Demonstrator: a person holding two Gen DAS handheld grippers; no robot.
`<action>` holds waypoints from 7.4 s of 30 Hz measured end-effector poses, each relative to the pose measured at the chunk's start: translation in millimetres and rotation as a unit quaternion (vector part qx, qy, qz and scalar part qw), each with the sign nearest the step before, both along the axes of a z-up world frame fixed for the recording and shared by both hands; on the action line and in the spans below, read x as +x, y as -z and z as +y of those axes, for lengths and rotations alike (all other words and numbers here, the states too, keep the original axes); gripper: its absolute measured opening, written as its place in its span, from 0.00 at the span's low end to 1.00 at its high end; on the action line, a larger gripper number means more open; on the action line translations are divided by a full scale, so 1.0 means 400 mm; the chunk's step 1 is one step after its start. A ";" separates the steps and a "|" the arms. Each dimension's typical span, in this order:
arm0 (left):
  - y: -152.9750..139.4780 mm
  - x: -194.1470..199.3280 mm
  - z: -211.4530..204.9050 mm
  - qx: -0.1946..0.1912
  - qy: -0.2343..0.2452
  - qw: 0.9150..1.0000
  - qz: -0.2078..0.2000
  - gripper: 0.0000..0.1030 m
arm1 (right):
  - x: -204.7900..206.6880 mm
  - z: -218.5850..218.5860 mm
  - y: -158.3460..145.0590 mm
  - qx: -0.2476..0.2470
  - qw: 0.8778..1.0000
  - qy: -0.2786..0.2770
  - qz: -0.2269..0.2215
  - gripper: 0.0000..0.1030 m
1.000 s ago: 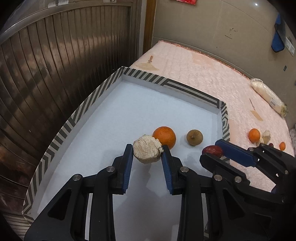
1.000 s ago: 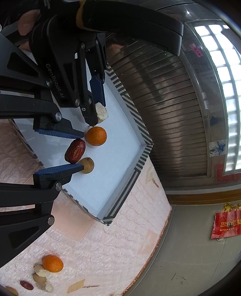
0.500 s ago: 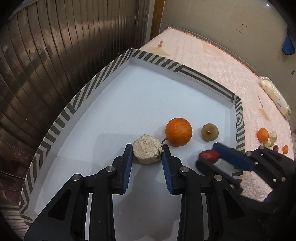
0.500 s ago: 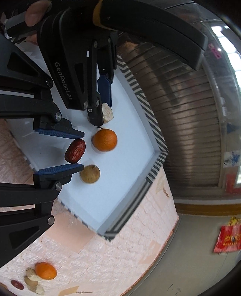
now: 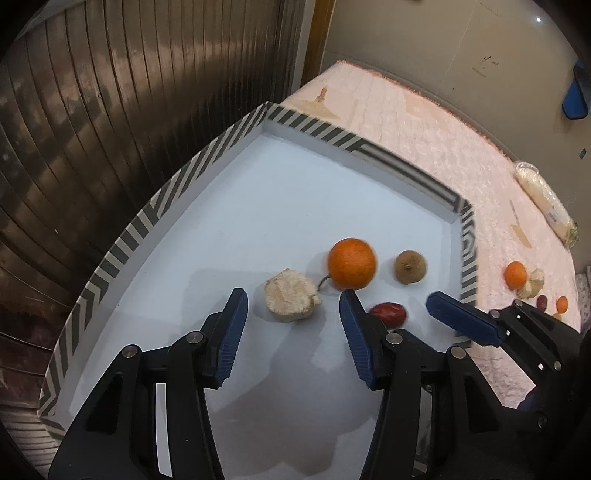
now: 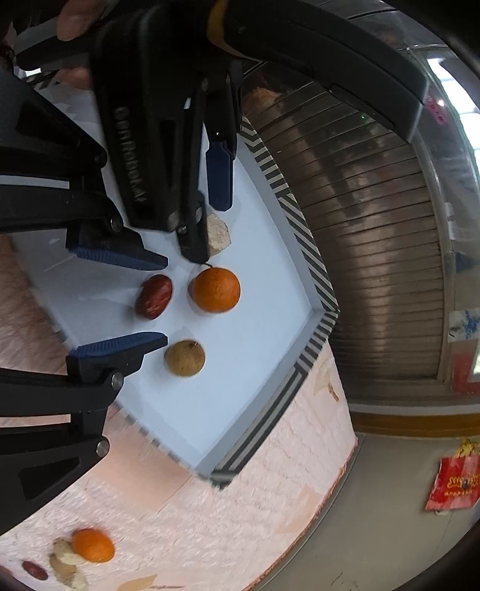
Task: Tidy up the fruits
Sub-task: 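Open both tools to drop the cake piece and red date into the tray, then move both tools back toward the remaining fruits on the bed, then grasp an orange with the left tool while the right tool grasps a red date, then carry the orange and red date over the white tray with both tools, then open both tools to drop the orange and red date into the tray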
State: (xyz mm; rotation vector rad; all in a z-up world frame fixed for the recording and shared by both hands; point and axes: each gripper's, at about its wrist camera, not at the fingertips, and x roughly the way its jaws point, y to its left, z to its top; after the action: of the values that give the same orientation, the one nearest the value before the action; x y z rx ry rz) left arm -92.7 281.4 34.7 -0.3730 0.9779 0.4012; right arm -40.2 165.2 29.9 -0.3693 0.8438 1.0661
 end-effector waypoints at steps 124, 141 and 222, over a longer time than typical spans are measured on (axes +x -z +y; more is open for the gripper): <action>-0.021 0.239 -0.470 -0.005 0.169 0.985 -0.039 0.32 | 0.154 -0.578 -0.014 0.016 0.987 0.158 -0.039 0.24; -0.103 -0.016 -0.295 0.073 0.111 0.989 -0.067 0.32 | 0.026 -0.385 -0.080 0.073 0.992 0.098 -0.032 0.24; -0.019 -0.089 -0.017 0.028 -0.012 0.999 -0.015 0.52 | -0.070 -0.049 -0.031 0.029 0.999 -0.025 -0.019 0.36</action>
State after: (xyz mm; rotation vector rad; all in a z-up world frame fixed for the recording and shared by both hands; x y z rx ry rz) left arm -128.3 274.6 42.4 -0.3394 0.9327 0.4431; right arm -68.3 145.6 42.4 -0.3608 0.7719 1.1241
